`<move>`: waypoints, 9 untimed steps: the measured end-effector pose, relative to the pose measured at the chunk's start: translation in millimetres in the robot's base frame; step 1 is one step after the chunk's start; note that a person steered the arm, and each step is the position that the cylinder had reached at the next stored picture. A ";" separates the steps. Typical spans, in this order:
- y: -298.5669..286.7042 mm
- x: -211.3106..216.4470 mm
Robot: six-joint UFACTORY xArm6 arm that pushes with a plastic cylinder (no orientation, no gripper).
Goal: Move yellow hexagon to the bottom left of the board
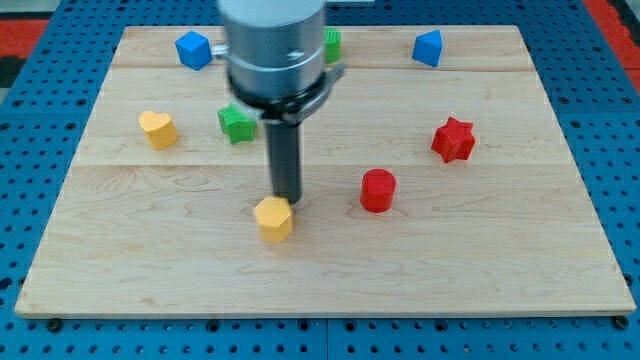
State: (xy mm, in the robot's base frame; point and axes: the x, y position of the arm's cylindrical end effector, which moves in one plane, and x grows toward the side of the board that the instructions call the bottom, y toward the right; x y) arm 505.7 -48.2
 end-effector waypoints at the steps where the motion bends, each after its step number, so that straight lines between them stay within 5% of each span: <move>1: 11.9 15.9; 3: 6.9 68.7; 6: -135.4 55.3; 9: -100.8 10.6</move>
